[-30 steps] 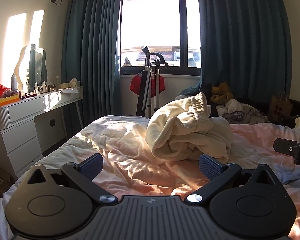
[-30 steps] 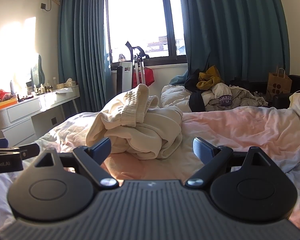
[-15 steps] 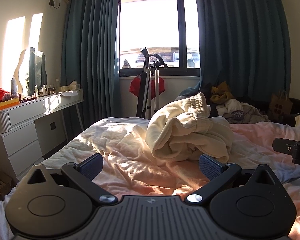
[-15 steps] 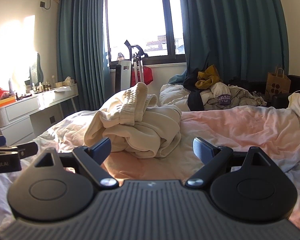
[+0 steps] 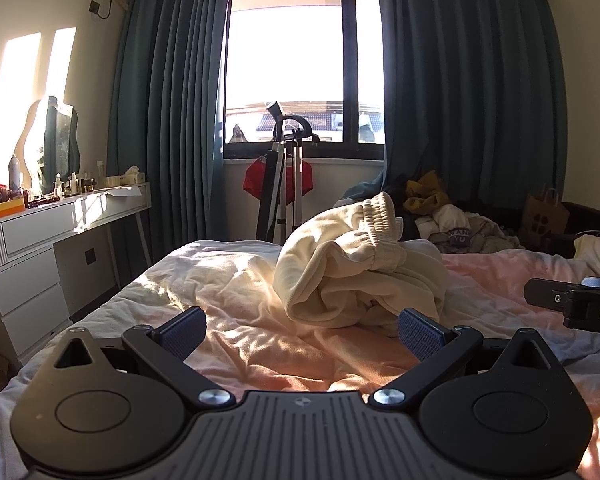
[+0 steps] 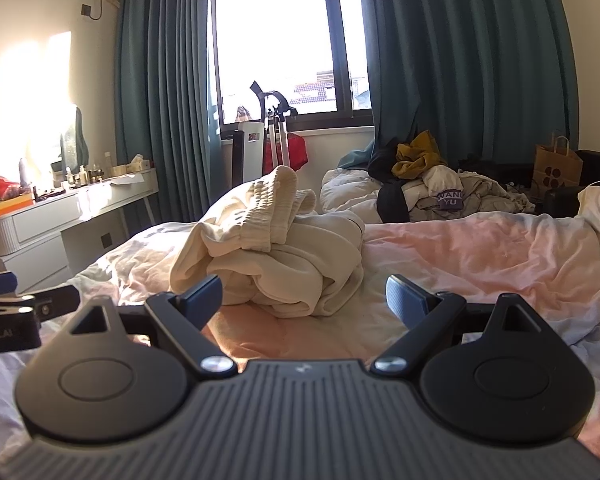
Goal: Fold clothes
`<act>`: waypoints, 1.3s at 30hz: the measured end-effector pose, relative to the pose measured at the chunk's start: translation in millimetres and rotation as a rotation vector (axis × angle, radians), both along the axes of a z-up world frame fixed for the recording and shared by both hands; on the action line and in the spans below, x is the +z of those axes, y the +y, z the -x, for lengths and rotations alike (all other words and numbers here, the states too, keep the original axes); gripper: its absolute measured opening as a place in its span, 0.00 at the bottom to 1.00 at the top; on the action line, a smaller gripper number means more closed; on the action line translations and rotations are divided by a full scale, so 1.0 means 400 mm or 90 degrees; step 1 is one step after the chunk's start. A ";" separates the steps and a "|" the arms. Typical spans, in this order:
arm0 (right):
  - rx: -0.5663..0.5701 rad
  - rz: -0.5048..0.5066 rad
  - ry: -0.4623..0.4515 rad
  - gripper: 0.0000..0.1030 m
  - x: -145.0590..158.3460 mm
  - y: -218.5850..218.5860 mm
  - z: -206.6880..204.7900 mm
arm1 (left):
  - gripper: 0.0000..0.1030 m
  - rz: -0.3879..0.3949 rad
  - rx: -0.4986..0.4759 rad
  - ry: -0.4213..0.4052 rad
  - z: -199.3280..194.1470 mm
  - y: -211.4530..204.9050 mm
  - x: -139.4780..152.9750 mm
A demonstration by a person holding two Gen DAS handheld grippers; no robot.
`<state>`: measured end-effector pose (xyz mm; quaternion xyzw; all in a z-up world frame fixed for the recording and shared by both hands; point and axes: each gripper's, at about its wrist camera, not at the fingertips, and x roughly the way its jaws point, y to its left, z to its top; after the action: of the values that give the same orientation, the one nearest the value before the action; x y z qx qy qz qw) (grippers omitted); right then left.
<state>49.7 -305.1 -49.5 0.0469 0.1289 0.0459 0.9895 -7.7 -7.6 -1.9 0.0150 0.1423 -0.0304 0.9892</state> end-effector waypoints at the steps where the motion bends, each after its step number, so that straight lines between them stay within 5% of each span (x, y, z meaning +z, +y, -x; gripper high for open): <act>1: -0.001 0.002 0.000 0.88 0.000 0.001 0.000 | 1.00 0.000 0.002 0.002 -0.002 0.000 -0.002; 20: -0.019 -0.027 0.004 0.88 0.009 -0.010 0.010 | 0.95 0.045 -0.046 0.034 -0.091 -0.018 0.003; 23: -0.026 -0.032 0.015 0.88 0.002 -0.018 -0.001 | 0.92 0.089 -0.051 0.056 -0.169 -0.034 0.007; 28: -0.023 -0.053 0.025 0.88 -0.018 -0.028 -0.030 | 0.88 0.079 -0.050 0.071 -0.331 -0.099 0.016; 39: -0.022 -0.096 0.071 0.88 -0.103 -0.084 -0.150 | 0.79 -0.051 -0.033 0.043 -0.756 -0.334 0.068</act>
<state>109.8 -338.8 -90.8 0.1256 0.1791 0.0355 0.9751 294.7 -141.4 25.3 0.0573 0.1762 -0.0509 0.9814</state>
